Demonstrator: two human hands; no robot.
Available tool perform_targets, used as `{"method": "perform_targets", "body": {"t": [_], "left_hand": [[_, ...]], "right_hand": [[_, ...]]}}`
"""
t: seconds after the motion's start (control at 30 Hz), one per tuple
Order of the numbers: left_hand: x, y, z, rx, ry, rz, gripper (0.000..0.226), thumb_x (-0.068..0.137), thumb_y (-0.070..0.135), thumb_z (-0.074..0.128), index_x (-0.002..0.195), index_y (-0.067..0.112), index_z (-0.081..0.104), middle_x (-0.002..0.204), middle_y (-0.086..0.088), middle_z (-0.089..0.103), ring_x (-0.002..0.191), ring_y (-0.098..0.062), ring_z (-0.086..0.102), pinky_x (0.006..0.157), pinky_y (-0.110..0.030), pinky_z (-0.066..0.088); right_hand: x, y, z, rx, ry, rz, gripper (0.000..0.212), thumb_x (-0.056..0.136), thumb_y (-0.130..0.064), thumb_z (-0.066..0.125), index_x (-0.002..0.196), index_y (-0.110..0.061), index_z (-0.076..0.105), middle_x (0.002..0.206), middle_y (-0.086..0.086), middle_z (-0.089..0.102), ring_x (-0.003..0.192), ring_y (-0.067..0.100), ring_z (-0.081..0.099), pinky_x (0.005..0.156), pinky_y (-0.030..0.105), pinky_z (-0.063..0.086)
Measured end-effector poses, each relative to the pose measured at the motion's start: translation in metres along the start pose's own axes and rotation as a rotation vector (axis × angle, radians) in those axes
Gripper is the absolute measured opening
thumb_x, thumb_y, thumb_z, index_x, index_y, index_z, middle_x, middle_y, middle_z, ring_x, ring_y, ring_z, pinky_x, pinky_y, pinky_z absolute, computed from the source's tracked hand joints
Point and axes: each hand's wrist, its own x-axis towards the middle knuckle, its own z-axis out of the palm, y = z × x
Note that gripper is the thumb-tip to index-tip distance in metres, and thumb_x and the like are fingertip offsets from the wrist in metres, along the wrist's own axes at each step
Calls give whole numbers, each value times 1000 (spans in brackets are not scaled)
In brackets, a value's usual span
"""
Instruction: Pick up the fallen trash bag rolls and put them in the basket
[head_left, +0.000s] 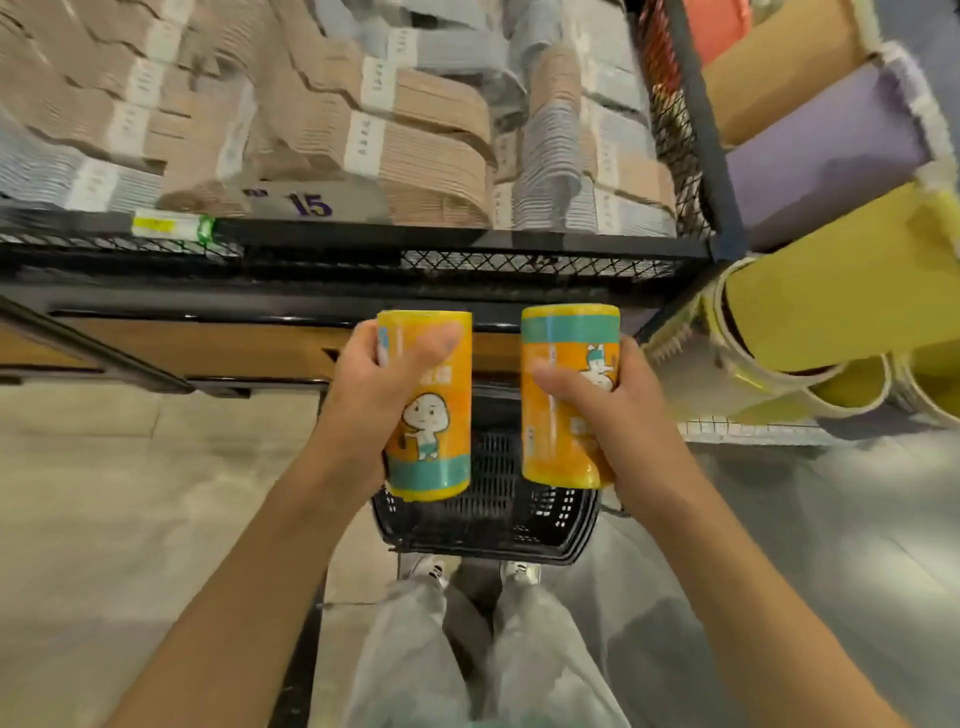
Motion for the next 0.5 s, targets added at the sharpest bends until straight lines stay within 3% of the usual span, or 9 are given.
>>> {"method": "perform_targets", "body": {"t": [0.1,0.33,0.4,0.5], "left_hand": [[29,-49,-7,16,107,-60,88,57,51,84,125,4,52,108,-17,71,90,-32,73,71,-42,59],[122,-200,-41,72,185,-263,78,56,53,85,119,12,62,106,-10,75,94,-31,73,83,-55,58],[156,-254,-51,77,185,-289,68,60,49,86,116,16,65,103,-6,76,92,-28,74,82,-53,58],[203,-334,-62,78,179,-316,38,76,31,82,109,18,68,91,0,77,80,-17,75,70,-38,61]], "right_hand": [[39,44,3,-29,-46,66,46,79,-32,84,115,-30,55,103,-6,72,90,12,73,83,44,62],[124,203,32,-20,-60,286,52,80,-32,83,120,-25,51,109,-3,68,92,13,71,81,40,60],[153,261,45,-49,-39,326,52,78,-29,84,119,-23,51,106,-2,69,90,14,71,80,40,61],[197,347,66,-82,9,374,60,68,-33,89,113,-20,52,100,1,70,89,18,71,82,48,61]]}}
